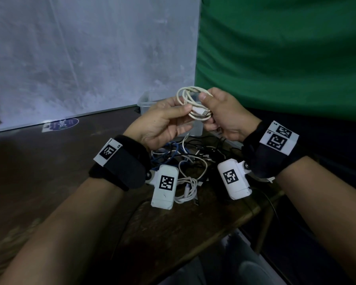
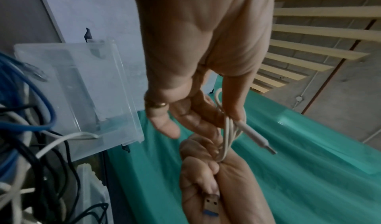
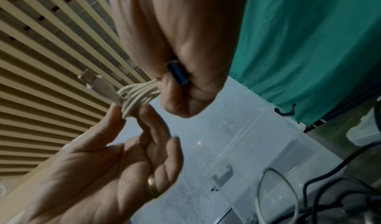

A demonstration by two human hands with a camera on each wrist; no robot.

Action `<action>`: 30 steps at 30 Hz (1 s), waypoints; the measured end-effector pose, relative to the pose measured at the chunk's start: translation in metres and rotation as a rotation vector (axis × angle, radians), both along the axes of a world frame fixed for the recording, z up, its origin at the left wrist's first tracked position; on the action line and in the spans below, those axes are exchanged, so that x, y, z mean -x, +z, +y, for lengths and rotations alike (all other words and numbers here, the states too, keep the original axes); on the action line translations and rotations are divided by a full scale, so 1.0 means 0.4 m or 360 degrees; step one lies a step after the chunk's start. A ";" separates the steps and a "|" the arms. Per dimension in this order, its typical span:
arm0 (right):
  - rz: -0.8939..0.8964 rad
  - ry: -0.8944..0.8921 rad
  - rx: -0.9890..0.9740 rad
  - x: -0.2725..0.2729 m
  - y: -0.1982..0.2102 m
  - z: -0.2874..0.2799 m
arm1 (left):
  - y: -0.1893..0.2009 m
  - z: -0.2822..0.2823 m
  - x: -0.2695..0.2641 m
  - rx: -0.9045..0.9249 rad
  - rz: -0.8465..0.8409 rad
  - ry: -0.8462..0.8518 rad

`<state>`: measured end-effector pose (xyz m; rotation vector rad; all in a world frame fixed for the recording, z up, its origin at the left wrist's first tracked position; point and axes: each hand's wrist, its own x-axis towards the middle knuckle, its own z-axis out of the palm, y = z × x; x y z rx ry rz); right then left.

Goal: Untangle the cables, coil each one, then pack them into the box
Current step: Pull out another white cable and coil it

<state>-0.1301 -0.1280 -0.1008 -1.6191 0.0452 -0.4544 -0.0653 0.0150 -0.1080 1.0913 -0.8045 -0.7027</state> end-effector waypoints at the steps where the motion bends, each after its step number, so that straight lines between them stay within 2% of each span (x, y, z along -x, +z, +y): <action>1: 0.0001 -0.0021 0.0051 0.001 0.000 0.001 | -0.002 0.004 -0.002 -0.0059 -0.0025 -0.0020; 4: -0.0012 -0.0076 0.0176 0.001 -0.004 0.001 | -0.006 0.005 -0.011 -0.0182 0.0043 0.0008; 10: -0.0048 -0.0005 0.0142 0.000 -0.005 -0.005 | -0.002 -0.010 -0.010 -0.0337 0.0033 0.0246; 15: -0.0082 0.0127 0.0005 0.007 -0.003 -0.011 | -0.002 -0.007 -0.012 -0.0343 0.0073 0.0153; 23: -0.0048 0.0143 0.0127 0.010 -0.009 -0.019 | -0.001 -0.002 -0.018 -0.0057 0.0374 -0.0020; 30: -0.0019 0.0181 0.0050 0.011 -0.018 -0.021 | 0.002 0.001 -0.024 -0.0192 0.0242 0.0054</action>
